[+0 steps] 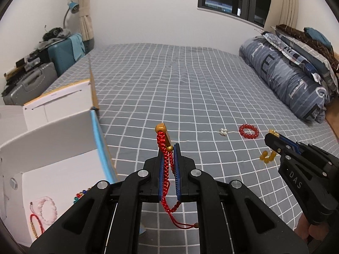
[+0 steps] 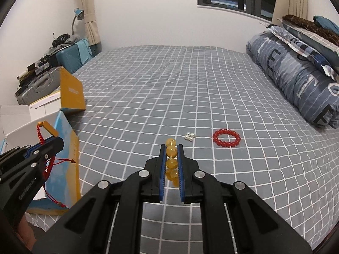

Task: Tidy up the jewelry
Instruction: 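Lift both held items and carry them over the white box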

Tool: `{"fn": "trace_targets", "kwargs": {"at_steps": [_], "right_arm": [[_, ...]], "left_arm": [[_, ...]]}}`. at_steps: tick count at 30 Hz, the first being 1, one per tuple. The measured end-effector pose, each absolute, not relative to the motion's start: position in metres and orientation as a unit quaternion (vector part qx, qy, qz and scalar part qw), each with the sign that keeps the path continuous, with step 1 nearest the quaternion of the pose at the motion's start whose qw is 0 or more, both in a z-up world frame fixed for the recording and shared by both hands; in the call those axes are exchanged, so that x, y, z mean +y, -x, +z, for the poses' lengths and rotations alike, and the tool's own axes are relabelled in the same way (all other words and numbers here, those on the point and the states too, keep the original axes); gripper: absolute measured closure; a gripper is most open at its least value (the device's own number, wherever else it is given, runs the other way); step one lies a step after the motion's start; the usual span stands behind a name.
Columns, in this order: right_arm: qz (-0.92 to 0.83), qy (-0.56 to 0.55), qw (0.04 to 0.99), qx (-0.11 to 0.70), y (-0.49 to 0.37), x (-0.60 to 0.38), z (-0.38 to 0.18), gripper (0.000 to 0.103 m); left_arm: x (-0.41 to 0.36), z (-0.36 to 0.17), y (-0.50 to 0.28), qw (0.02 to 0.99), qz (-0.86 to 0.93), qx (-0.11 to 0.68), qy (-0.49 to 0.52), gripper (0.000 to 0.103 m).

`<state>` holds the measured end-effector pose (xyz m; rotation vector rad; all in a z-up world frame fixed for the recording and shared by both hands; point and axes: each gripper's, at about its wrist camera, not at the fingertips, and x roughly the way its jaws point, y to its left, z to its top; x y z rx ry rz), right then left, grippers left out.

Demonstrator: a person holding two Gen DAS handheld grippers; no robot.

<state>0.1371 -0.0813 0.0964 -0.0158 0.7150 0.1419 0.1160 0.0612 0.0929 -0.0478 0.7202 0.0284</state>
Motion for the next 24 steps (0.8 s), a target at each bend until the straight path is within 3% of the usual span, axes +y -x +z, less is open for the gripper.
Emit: {"fn": "trace_targets", "kwargs": {"at_steps": [24], "right_arm": [[0.158,0.028,0.934,0.318,-0.115,0.023,0.121,0.094]], "left_arm": [[0.171,0.109,-0.055,0.935,0.114,0.330,0.060,0.095]]}}
